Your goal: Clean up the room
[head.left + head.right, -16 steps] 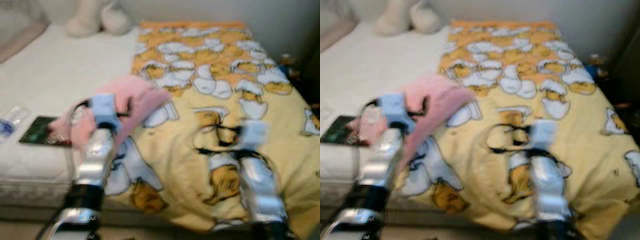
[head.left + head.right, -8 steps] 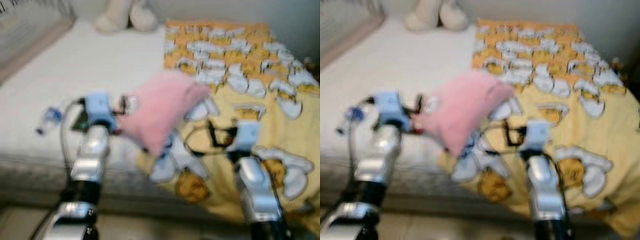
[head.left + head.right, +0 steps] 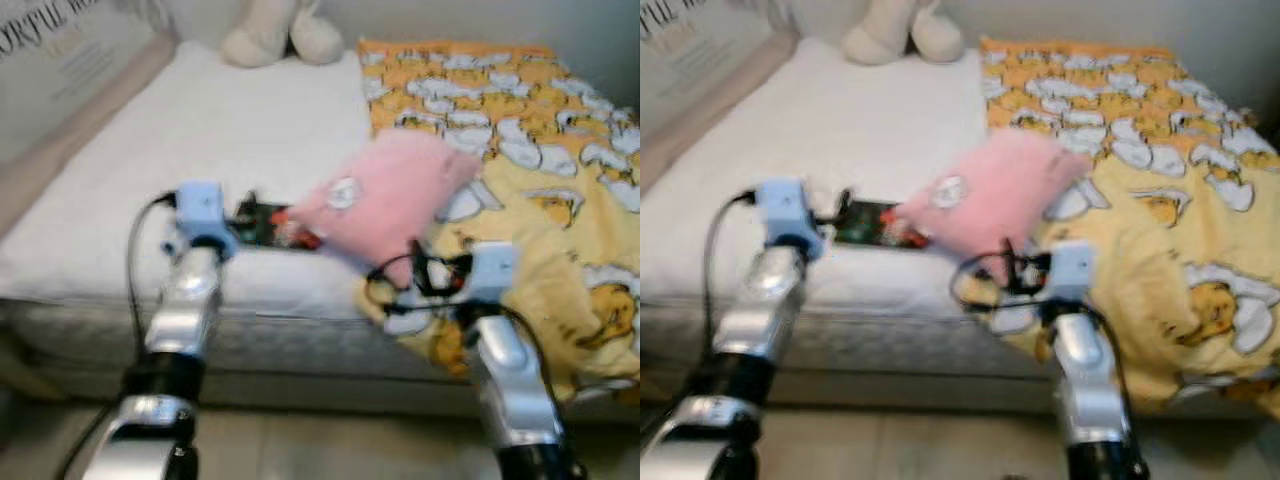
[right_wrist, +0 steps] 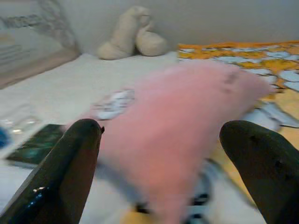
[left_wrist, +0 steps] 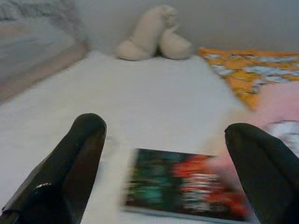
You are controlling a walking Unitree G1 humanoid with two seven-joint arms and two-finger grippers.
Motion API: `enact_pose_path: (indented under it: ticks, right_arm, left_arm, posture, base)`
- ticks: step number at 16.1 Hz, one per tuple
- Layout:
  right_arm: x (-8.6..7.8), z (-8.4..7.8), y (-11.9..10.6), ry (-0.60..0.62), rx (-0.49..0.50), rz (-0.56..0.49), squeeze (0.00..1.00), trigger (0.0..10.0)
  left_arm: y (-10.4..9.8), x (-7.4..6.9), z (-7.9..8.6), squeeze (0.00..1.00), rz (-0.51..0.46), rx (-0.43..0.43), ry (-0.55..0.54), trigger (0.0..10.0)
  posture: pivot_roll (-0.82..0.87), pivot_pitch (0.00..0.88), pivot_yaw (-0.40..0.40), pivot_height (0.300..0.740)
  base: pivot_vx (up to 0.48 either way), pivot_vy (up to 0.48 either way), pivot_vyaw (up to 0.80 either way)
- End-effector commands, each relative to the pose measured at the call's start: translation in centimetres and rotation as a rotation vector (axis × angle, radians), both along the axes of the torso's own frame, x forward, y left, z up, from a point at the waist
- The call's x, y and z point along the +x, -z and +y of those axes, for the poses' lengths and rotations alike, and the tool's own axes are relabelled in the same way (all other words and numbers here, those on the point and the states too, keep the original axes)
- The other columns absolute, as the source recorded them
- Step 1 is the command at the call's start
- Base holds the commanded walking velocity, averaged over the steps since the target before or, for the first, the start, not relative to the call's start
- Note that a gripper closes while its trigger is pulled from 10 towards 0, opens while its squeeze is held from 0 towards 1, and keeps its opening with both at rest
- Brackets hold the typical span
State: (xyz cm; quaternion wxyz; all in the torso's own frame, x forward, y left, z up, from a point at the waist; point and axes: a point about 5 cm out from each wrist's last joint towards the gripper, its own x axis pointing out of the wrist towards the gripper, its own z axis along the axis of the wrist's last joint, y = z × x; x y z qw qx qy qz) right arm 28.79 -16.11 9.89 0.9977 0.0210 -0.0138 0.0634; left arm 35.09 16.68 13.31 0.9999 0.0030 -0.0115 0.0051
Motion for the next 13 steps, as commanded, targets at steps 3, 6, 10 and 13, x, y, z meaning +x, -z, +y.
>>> enact_pose_path:
  ticks: [3, 6, 10, 13]
  right_arm:
    - [0.1, -0.7, -0.3, 0.01, -0.001, -0.003, 0.0, 10.0]
    - [0.1, -0.5, -0.2, -0.003, -0.002, 0.001, 0.0, 10.0]
    - [0.3, -0.3, -0.3, -0.028, -0.005, 0.005, 0.0, 10.0]
    - [0.3, -0.8, -0.4, 0.01, 0.012, -0.015, 0.0, 10.0]
  left_arm:
    - [-0.1, 0.3, -1.1, 0.0, 0.004, 0.03, 0.014, 10.0]
    - [0.2, 0.0, -1.3, 0.0, 0.001, 0.038, 0.017, 10.0]
    - [0.6, -0.1, -1.4, 0.0, 0.03, 0.001, 0.004, 10.0]
    - [1.0, -0.2, -0.8, 0.0, 0.038, 0.008, -0.009, 10.0]
  posture:
    - [-0.12, 0.0, 0.036, 0.74]
    - [-0.12, 0.0, 0.032, 0.74]
    - [-0.12, 0.0, 0.028, 0.74]
    - [-0.1, 0.0, 0.018, 0.74]
  base:
    - [0.0, 0.424, 0.0]
    - [0.0, 0.104, 0.0]
    - [0.206, 0.378, 0.0]
    - [0.281, 0.39, 0.0]
